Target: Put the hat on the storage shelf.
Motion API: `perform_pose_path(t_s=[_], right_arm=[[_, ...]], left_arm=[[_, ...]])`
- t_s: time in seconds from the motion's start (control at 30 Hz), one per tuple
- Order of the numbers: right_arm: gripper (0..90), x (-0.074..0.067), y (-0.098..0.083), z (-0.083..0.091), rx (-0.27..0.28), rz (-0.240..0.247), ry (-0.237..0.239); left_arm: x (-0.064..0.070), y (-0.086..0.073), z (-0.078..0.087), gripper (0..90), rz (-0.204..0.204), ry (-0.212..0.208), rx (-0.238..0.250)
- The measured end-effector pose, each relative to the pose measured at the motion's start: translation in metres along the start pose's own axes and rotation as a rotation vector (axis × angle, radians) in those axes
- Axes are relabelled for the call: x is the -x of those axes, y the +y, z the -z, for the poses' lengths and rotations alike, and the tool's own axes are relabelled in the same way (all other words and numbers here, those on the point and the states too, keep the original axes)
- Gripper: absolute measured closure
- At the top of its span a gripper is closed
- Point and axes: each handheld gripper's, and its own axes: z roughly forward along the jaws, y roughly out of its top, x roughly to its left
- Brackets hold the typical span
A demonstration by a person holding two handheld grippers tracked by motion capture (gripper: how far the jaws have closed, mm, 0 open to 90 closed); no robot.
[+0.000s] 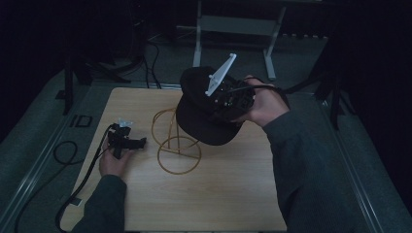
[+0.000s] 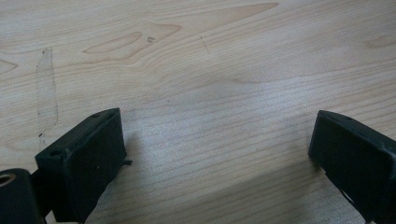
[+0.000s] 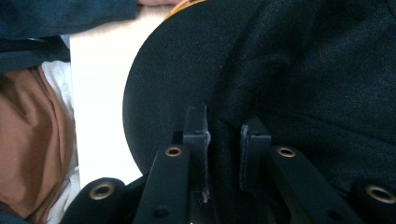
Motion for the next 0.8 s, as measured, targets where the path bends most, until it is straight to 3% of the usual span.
perform_pose_path(t_s=[0.8], right_arm=[[76.9,-0.021,0.05,-0.017,-0.027,0.117,0.05]], left_arm=[[0.0,0.0,0.0,3.3,-0.001,-0.002,-0.002]])
